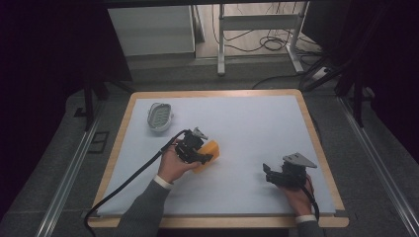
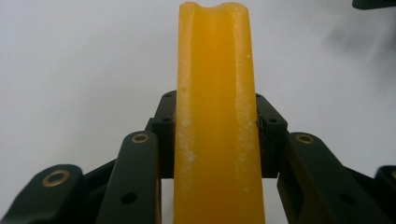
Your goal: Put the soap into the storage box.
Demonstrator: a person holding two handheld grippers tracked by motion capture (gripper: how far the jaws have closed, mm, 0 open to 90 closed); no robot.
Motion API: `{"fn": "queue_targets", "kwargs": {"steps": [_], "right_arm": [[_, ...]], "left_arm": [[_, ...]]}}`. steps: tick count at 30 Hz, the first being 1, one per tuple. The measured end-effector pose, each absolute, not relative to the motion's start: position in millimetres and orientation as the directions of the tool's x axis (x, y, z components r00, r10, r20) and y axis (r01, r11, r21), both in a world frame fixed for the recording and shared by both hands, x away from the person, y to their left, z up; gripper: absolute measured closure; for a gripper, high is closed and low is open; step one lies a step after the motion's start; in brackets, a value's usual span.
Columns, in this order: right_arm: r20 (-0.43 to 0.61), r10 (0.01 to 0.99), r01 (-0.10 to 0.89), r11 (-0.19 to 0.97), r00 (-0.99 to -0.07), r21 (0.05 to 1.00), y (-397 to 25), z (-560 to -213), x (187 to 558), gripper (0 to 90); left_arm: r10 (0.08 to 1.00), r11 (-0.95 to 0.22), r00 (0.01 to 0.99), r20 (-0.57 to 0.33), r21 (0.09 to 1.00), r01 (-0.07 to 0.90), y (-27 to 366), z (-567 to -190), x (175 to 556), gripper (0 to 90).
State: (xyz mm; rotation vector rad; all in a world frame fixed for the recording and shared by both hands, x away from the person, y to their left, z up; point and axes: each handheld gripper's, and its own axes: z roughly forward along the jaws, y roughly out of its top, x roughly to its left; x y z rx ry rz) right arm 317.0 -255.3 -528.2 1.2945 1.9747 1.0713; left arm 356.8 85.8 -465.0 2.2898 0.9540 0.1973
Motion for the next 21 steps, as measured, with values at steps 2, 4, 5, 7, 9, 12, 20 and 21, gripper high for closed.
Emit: {"fn": "queue_targets", "kwargs": {"steps": [2, 4, 5, 7, 9, 12, 20, 21], "right_arm": [[-0.016, 0.920, 0.489, 0.223, -0.391, 0.844, -255.3, -528.2, 317.1, 9.9], [-0.017, 0.920, 0.489, 0.223, -0.391, 0.844, -255.3, -528.2, 317.1, 9.9], [-0.018, 0.920, 0.488, 0.224, -0.391, 0.843, -255.2, -528.2, 317.2, 9.9], [-0.020, 0.920, 0.487, 0.226, -0.391, 0.844, -255.2, -528.3, 317.4, 9.9], [-0.018, 0.921, 0.490, 0.224, -0.390, 0.842, -255.0, -528.2, 317.2, 9.9], [-0.019, 0.921, 0.490, 0.225, -0.390, 0.842, -255.0, -528.2, 317.2, 9.9], [-0.019, 0.921, 0.489, 0.224, -0.389, 0.843, -254.9, -528.3, 317.2, 9.9], [-0.019, 0.921, 0.489, 0.224, -0.389, 0.843, -254.9, -528.3, 317.2, 9.9]], "left_arm": [[0.687, -0.524, 0.720, -0.102, 0.617, 0.587, 89.3, -464.0, 356.9, 61.1], [0.692, -0.520, 0.715, -0.099, 0.618, 0.589, 93.1, -462.8, 356.9, 61.2], [0.694, -0.516, 0.713, -0.101, 0.621, 0.590, 95.2, -462.2, 357.1, 61.1], [0.698, -0.509, 0.709, -0.101, 0.625, 0.591, 99.2, -460.7, 357.5, 61.2], [0.703, -0.504, 0.704, -0.100, 0.628, 0.593, 102.9, -458.6, 358.0, 61.2], [0.709, -0.500, 0.699, -0.093, 0.633, 0.591, 106.4, -454.9, 357.9, 61.2], [0.718, -0.488, 0.691, -0.088, 0.644, 0.589, 111.1, -450.2, 359.8, 61.2], [0.720, -0.487, 0.689, -0.086, 0.644, 0.590, 111.7, -449.7, 360.3, 61.2]]}}
